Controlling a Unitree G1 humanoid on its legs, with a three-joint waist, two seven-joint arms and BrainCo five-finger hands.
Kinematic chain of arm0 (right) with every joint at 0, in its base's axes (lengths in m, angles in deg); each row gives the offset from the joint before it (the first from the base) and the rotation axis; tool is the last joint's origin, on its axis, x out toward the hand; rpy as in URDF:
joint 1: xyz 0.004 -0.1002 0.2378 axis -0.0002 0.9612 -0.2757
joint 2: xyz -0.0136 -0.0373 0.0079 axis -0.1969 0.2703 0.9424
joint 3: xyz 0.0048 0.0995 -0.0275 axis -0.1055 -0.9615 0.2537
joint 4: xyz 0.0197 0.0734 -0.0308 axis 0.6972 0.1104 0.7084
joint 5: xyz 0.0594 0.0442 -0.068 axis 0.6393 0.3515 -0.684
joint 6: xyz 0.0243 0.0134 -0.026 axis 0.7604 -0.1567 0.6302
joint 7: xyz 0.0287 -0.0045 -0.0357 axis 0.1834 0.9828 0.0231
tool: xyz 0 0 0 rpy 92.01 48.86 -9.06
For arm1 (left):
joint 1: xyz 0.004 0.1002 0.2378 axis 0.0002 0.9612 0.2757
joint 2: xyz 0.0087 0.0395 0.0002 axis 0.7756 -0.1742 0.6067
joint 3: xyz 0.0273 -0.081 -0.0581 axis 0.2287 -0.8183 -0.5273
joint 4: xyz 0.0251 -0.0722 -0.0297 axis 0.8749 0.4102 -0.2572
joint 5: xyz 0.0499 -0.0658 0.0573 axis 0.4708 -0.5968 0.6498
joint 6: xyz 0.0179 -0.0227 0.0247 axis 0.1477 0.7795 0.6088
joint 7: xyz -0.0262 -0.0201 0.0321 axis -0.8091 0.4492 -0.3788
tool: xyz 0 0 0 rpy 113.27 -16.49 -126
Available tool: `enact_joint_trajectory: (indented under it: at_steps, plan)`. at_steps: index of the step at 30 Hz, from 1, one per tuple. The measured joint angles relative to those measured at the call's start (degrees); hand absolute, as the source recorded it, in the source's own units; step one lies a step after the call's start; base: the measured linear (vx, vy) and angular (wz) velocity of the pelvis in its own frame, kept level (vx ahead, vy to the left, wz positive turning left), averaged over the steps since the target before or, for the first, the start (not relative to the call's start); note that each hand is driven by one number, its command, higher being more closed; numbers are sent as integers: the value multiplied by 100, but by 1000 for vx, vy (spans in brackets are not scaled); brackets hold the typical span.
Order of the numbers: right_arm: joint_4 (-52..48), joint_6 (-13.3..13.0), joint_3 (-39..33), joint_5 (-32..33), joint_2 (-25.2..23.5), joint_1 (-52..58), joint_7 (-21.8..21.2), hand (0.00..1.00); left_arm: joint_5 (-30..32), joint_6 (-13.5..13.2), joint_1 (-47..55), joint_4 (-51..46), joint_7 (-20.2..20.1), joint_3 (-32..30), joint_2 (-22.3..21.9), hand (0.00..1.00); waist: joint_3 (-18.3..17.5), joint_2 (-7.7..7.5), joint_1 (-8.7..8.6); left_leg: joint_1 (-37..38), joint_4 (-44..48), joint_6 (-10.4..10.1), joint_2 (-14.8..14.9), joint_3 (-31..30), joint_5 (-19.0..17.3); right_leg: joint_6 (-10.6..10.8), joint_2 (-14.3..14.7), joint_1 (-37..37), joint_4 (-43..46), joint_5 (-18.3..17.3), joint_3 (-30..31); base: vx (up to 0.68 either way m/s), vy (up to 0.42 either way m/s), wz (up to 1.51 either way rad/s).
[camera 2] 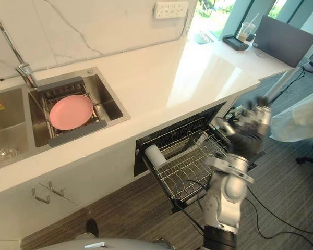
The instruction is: Walk over to the sink, pick up the cup, carry it to the dishwasher, place the cup inside the dishwasher, then close the dishwasher door
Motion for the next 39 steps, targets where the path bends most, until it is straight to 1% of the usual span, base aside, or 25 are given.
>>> enact_joint_trajectory:
  at_steps: [2,3,6,7,8,9,10,11,12,13,14,15,16,18,19,20,21,22,23,25,27,29,30,36,39]
  plan:
    - [53,247,0,747,67,-4,-514,0,-694,-10,113,108,-5,-99,5,0,-79,1,-28,36,-77,5,-136,-33,3,47,-124,5,52,-31,-5,-36,69,6]
    - [88,294,-3,808,84,-5,-582,0,-822,-44,129,144,2,-101,9,0,-84,-2,-45,29,-78,11,-163,-55,5,54,-148,4,58,-35,-8,-5,53,12]
    - [253,427,0,913,106,13,-626,0,-1027,-150,138,267,11,-93,24,0,-101,-20,-87,-49,-81,63,-337,-266,39,147,-314,-25,234,-114,-80,8,53,32]
    - [359,439,0,913,108,12,-615,0,-1022,-225,128,278,34,-69,27,0,-147,-101,-105,-127,-80,86,-444,-397,30,183,-434,-131,475,-247,-111,20,47,38]
    - [416,449,-1,913,103,19,-603,0,-1020,-286,137,286,60,-31,37,0,-196,-113,-97,-161,-80,106,-508,-474,23,188,-513,-195,629,-326,-125,57,67,55]
    - [480,453,1,906,91,38,-573,0,-1016,-359,138,293,133,132,98,0,-202,-187,-80,-150,-80,163,-681,-664,-16,156,-715,-199,917,-470,-214,83,80,57]
    - [567,453,1,904,93,50,-558,0,-1012,-374,133,294,170,338,178,0,-227,-253,-45,-116,-80,243,-857,-854,-85,-9,-902,-188,1166,-582,-263,101,88,51]
    - [611,451,1,905,110,43,-545,0,-1012,-376,124,301,190,405,183,0,-227,-254,-18,-96,-81,268,-887,-956,-115,-157,-934,-190,1376,-586,-247,131,118,53]
    - [736,451,52,907,119,76,-446,0,-1007,-377,116,377,230,575,214,0,-227,-217,-23,-38,-77,283,-886,-1135,-116,-729,-1089,-510,2309,-440,-42,131,137,59]
    - [840,450,116,905,86,106,-387,0,-1011,-380,124,414,219,664,266,0,-207,-254,-60,31,-64,315,-858,-1276,-139,-1265,-1108,-890,3043,-99,444,107,117,64]
    - [850,452,158,905,70,119,-344,0,-1014,-379,121,418,202,687,293,0,-197,-293,-82,69,-44,364,-846,-1336,-177,-1333,-1065,-1036,3323,117,756,108,76,60]
    - [840,453,275,905,31,126,-328,0,-1027,-364,73,417,191,698,366,0,-155,-277,-131,106,-44,402,-761,-1534,-206,-867,-734,-1214,3601,-134,1380,93,-10,65]
    - [816,464,342,907,18,127,-329,0,-1024,-300,40,423,152,697,477,0,-90,-444,-195,140,-46,406,-704,-1748,-208,-631,-254,-1227,3430,-730,1716,96,-25,71]
    - [694,475,344,917,12,170,-317,0,-1006,-184,-32,457,39,679,580,0,-54,-595,-204,150,-46,441,-694,-1931,-236,-569,280,-1308,2949,-1127,1926,23,-81,64]
    - [490,494,352,925,-10,269,-320,0,-886,-108,-56,454,-30,639,570,0,-46,-589,-209,147,-45,472,-748,-2053,-281,-572,492,-1429,2679,-1171,2066,13,-92,58]
    - [368,498,355,938,-23,347,-318,0,-814,-79,-44,451,-44,636,560,0,-40,-581,-223,149,-46,481,-793,-2093,-295,-569,568,-1436,2514,-1162,2164,-22,-97,66]
    - [178,496,356,957,-32,503,-313,0,-679,-66,26,401,-120,579,556,0,-35,-618,-247,156,-76,481,-954,-2205,-297,-564,606,-1416,2181,-1008,2328,-22,-125,75]
    - [31,486,350,992,-32,599,-317,0,-479,-93,51,241,-160,501,558,0,-20,-746,-262,234,-81,457,-1205,-2248,-305,-609,499,-1432,2060,-913,2450,-5,-130,79]
    - [-14,485,319,1008,-35,660,-311,0,-381,-132,62,222,-156,504,527,0,-30,-841,-293,320,-19,444,-1257,-2226,-343,-581,410,-1426,2119,-972,2416,118,-115,47]
    - [-259,461,322,1006,-38,741,-218,0,-339,-150,144,15,-130,496,293,0,-44,-466,-184,110,524,373,-1093,-2014,-568,-577,492,-1318,1861,-853,2312,158,-71,5]
    - [-343,418,353,1006,-55,757,-179,0,-338,-141,156,1,-139,439,210,0,-55,-336,-183,185,324,350,-990,-1954,-512,-585,606,-1204,1533,-684,2300,72,-19,-13]
    - [-468,396,346,1000,-67,771,-163,0,-331,-124,194,-38,-203,310,184,0,-60,-316,-180,357,5,334,-861,-1802,-460,-599,713,-1039,1142,-501,2294,78,-9,-20]
    - [-736,543,480,896,-179,979,-246,0,-329,-30,324,-210,-253,280,253,0,-280,-445,-162,551,-76,440,-891,-1268,-606,-468,646,-613,494,-166,2426,37,-5,-9]
    - [-695,551,565,897,-179,979,-249,0,-337,-30,328,-209,-263,280,260,0,-286,-453,-156,558,-76,440,-898,-1267,-605,-473,636,-619,534,-165,2424,0,0,1]
    - [-447,682,645,897,-177,980,-258,0,-461,-47,362,-206,-323,290,293,0,-298,-481,-149,555,-74,460,-939,-1448,-586,-435,577,-550,615,-186,2277,4,3,29]
